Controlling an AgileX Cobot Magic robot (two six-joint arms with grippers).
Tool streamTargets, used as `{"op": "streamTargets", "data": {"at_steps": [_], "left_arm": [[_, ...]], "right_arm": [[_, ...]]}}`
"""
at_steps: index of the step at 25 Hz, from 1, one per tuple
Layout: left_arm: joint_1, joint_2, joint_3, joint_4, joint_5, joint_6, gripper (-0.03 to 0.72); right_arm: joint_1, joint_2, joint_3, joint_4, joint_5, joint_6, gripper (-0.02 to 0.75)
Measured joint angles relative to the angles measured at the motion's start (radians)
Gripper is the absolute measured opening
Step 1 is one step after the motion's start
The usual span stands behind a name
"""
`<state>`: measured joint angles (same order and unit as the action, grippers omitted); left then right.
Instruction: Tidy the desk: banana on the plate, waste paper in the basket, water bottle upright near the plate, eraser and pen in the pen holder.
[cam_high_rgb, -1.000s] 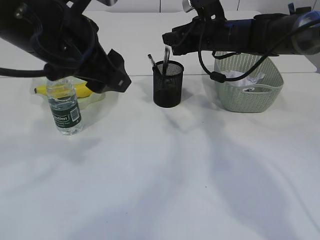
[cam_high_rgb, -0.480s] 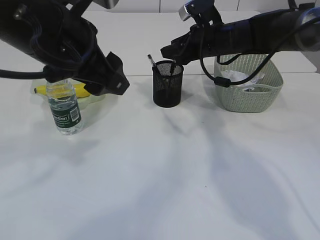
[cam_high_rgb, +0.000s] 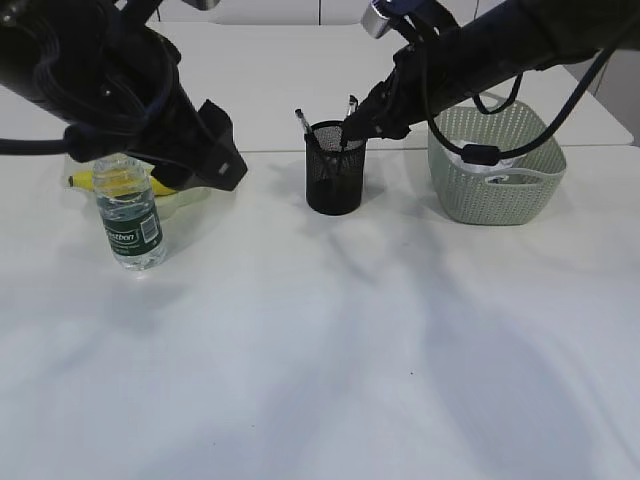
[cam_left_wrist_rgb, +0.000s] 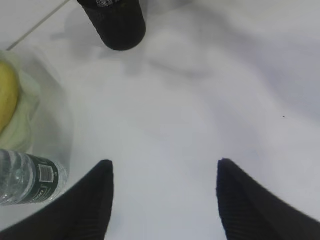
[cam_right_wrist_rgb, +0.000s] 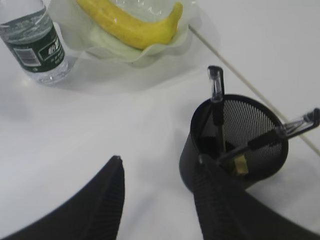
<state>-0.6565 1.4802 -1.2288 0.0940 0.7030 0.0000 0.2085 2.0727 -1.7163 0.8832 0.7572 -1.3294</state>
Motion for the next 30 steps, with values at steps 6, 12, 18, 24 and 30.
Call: {"op": "streamTargets", "data": {"at_steps": [6, 12, 18, 24, 30], "left_arm": [[0.000, -0.025, 0.000, 0.000, 0.070, 0.000, 0.463], [0.000, -0.068, 0.000, 0.027, 0.135, -0.027, 0.463], [0.000, -0.128, 0.000, 0.065, 0.215, -0.065, 0.463], [0.000, -0.241, 0.000, 0.128, 0.268, -0.162, 0.463], [0.000, -0.328, 0.071, 0.245, 0.359, -0.256, 0.463]], "right_arm": [[0.000, -0.088, 0.000, -0.266, 0.126, 0.324, 0.344], [0.000, -0.169, 0.000, -0.549, 0.279, 0.720, 0.344], [0.000, -0.245, 0.000, -0.677, 0.428, 0.936, 0.344], [0.000, -0.333, 0.008, -0.716, 0.477, 1.018, 0.344], [0.000, -0.439, 0.032, -0.720, 0.484, 1.067, 0.344]]}}
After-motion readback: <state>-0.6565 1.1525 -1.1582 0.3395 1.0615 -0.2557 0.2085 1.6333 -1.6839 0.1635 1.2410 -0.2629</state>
